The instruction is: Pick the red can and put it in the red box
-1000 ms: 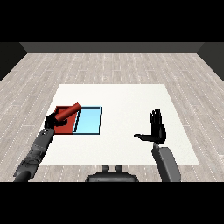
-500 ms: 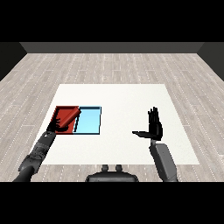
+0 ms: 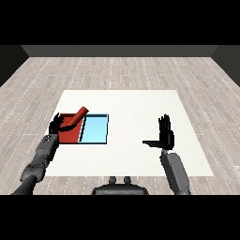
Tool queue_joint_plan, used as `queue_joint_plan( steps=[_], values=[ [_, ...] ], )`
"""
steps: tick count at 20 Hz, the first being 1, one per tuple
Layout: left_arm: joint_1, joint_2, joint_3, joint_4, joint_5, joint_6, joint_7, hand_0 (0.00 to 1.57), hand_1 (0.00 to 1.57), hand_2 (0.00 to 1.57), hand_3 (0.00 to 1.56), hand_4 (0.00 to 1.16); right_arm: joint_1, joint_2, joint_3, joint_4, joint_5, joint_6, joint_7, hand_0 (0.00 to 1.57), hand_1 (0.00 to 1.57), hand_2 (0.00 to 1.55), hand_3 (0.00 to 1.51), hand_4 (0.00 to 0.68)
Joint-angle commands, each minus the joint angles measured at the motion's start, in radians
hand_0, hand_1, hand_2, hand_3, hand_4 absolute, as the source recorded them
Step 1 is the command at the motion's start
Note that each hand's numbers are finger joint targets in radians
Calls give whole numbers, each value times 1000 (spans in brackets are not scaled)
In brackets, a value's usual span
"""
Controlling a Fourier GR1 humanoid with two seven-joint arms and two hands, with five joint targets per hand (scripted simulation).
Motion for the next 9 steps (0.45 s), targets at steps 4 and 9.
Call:
queue_joint_plan(
  steps=[4, 9],
  values=[
    [12, -175, 183, -239, 245, -282, -325, 0, 0, 0, 0, 0, -17, -8, 13, 8, 15, 29, -24, 0, 0, 0, 0, 0],
    [186, -286, 105, -459, 239, -336, -418, 0, 0, 0, 0, 0, 51, -21, 39, -34, 40, 39, -29, 0, 0, 0, 0, 0]
  ],
)
